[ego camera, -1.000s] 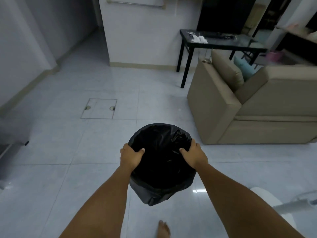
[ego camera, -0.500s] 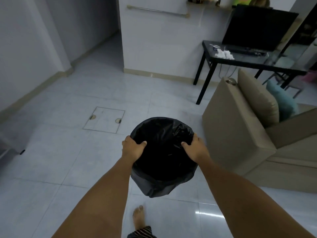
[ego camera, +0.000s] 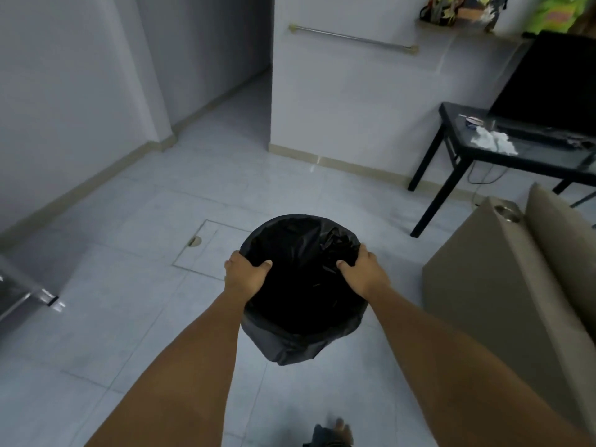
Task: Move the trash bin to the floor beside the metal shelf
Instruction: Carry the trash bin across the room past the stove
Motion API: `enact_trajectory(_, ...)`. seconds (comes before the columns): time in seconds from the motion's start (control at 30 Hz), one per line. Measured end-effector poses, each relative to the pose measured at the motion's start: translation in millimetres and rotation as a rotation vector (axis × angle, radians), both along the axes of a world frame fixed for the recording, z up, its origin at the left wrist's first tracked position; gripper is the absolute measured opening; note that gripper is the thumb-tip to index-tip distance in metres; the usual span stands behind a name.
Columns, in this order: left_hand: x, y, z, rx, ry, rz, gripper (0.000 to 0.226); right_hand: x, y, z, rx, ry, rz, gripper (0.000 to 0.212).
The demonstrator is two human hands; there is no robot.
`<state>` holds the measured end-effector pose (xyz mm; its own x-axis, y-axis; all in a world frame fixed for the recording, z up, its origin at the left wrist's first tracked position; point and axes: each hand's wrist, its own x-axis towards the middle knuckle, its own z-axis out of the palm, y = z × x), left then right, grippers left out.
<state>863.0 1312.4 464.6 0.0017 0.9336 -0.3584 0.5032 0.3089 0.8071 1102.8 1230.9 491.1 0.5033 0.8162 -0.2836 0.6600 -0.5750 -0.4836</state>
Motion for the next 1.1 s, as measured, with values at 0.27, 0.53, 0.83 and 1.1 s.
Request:
enact_trajectory(0.27, 41.1, 92.2, -15.6, -0.032, -0.025, 0.247, 0.09, 52.3, 155.6, -1.2, -0.029, -0.031, 0.238, 0.084)
enact_trajectory(0.53, 69.0, 150.4, -12.8, -0.048, -0.026, 0.536, 0.089, 70.2, 291.6, 0.2, -0.046, -0.059, 0.515, 0.085)
enact_trajectory(0.83, 15.4, 196.1, -26.3, -0.042, 0.0, 0.802, 0.085, -6.2, 398.4, -21.1, -0.049, -0.023, 0.789, 0.086)
enact_trajectory(1.1, -66.9, 253.3, -39.6, -0.057, -0.009, 0.953, 0.084, -103.4, 485.9, -33.1, -0.074, -0.026, 0.938, 0.087)
